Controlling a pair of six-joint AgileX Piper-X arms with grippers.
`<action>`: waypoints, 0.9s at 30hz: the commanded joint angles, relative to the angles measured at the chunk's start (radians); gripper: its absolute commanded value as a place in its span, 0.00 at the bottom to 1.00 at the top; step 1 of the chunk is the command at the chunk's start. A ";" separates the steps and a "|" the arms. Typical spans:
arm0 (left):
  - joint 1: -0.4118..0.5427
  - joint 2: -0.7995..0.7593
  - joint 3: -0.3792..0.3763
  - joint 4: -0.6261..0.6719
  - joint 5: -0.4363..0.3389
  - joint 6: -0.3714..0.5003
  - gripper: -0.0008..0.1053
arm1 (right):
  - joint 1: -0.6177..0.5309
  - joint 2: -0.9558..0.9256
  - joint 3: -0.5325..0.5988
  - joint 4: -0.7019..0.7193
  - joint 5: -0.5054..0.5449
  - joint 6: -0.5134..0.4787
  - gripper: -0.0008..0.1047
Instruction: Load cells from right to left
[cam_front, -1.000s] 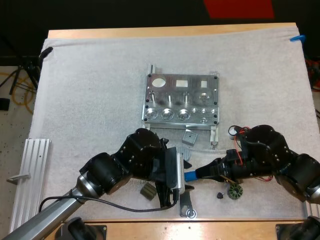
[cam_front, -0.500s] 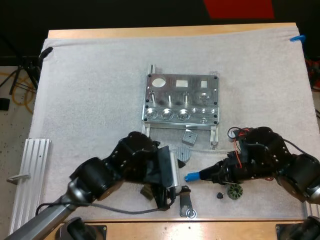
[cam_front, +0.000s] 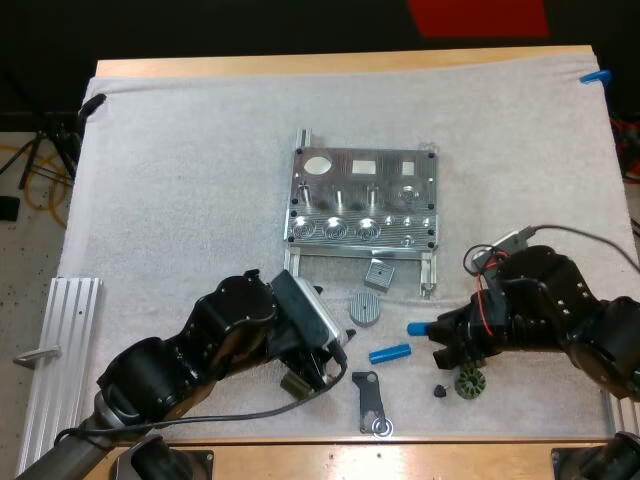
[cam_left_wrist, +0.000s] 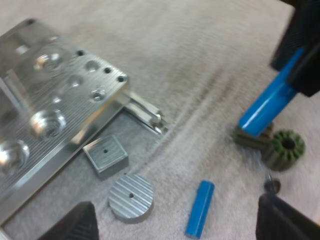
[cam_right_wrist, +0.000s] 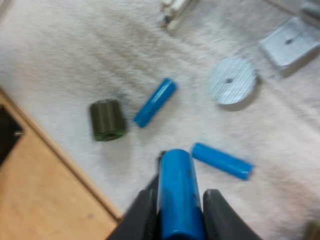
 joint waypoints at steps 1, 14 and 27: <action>-0.005 -0.007 -0.004 0.000 -0.045 -0.078 0.62 | 0.001 -0.004 -0.029 0.033 0.038 -0.042 0.15; -0.005 -0.007 -0.004 0.000 -0.133 -0.214 0.62 | 0.001 0.024 -0.153 0.210 0.235 -0.200 0.15; -0.005 -0.007 -0.004 0.054 -0.351 -0.214 0.62 | 0.001 0.203 -0.275 0.258 0.340 -0.312 0.15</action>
